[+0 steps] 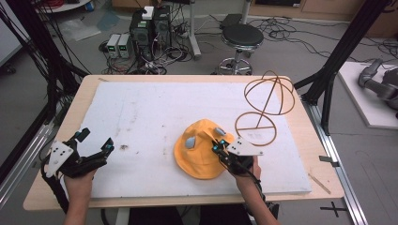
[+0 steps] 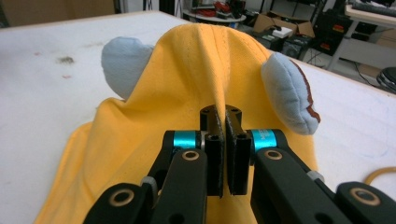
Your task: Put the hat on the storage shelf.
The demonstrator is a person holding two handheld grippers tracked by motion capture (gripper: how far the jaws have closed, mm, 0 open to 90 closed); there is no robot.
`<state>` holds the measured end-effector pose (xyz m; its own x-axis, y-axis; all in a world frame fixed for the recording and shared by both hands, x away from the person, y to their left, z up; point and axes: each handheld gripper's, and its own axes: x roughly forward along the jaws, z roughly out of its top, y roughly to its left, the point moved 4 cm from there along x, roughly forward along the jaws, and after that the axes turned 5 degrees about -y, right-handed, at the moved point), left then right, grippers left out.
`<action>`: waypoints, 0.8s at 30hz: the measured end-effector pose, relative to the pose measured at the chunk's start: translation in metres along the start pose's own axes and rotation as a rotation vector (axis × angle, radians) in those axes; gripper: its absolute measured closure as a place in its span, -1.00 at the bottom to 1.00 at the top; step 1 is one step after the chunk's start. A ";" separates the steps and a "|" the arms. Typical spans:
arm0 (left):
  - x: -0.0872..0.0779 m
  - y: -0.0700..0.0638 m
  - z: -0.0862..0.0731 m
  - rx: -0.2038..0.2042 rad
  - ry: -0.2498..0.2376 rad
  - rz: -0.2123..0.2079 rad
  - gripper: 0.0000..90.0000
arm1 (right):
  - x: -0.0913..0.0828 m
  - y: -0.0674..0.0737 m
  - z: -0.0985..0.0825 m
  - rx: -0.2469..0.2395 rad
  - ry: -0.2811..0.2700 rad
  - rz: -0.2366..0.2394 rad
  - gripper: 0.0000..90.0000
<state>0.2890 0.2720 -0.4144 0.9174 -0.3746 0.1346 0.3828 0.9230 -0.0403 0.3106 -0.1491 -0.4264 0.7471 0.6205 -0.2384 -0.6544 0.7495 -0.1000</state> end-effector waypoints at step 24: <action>-0.001 0.000 -0.001 0.002 0.006 0.003 -0.78 | -0.023 -0.018 0.091 -0.014 -0.255 -0.050 0.97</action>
<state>0.2885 0.2720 -0.4153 0.9190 -0.3727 0.1285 0.3802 0.9241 -0.0391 0.3160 -0.1561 -0.3312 0.7825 0.6224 0.0181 -0.6164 0.7784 -0.1192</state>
